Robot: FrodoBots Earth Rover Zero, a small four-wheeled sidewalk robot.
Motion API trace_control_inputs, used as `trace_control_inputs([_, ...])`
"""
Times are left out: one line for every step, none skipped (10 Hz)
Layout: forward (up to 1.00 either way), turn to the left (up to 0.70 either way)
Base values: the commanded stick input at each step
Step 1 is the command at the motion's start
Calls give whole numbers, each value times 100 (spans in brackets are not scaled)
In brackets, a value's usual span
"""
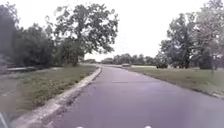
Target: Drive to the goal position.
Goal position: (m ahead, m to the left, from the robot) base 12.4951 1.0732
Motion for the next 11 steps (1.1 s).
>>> trace_control_inputs([68, 0])
trace_control_inputs([68, 0])
trace_control_inputs([68, 0])
trace_control_inputs([67, 0])
trace_control_inputs([66, 0])
trace_control_inputs([66, 0])
trace_control_inputs([66, 0])
trace_control_inputs([66, 0])
trace_control_inputs([67, 0])
trace_control_inputs([69, 0])
trace_control_inputs([70, 0])
